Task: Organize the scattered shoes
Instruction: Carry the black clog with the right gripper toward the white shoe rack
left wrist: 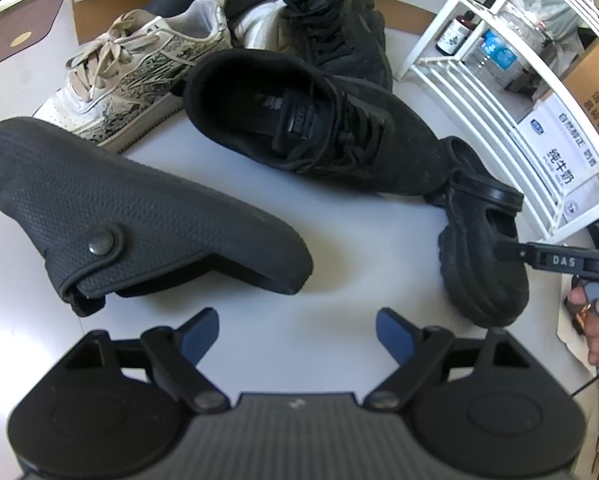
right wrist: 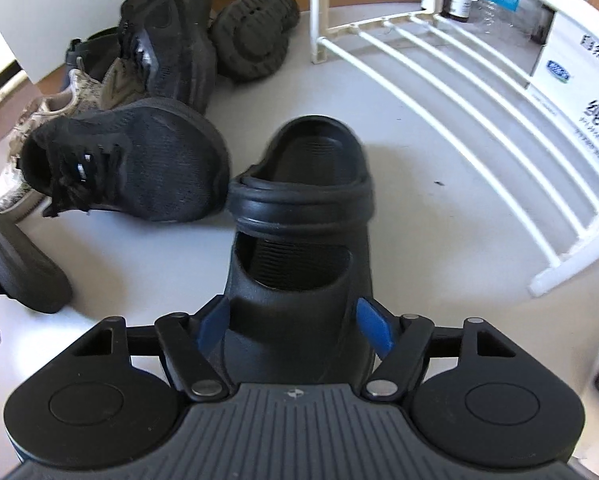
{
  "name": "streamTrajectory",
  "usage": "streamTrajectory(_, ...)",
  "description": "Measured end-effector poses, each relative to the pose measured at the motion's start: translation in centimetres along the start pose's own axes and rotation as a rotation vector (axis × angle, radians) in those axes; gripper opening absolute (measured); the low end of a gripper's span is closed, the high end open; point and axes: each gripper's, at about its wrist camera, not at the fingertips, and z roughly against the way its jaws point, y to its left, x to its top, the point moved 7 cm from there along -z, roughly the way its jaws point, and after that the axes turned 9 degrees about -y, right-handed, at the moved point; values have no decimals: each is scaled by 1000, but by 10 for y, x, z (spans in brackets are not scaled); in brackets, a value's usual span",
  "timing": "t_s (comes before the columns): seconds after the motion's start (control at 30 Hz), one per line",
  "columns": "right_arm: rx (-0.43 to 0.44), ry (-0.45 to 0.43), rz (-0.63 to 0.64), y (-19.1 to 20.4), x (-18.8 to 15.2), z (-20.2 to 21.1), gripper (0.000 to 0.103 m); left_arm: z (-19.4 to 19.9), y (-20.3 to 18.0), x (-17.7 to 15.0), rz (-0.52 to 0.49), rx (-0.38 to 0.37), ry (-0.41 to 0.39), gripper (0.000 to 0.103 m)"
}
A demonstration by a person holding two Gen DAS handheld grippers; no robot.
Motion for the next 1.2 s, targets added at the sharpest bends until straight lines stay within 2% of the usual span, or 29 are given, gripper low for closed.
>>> streamTrajectory(0.07,-19,-14,7,-3,1,3,76,0,0,1,0,1,-2,88)
streamTrajectory(0.17,-10,-27,-15,-5,4,3,89,0,0,4,-1,2,-8,88)
streamTrajectory(0.2,-7,-26,-16,-5,4,1,90,0,0,5,0,3,-11,88)
streamTrajectory(0.77,-19,-25,30,4,-2,-25,92,8,13,11,28,25,-28,88)
streamTrajectory(1.2,-29,-4,98,-31,-7,-15,89,11,29,8,50,46,-29,88)
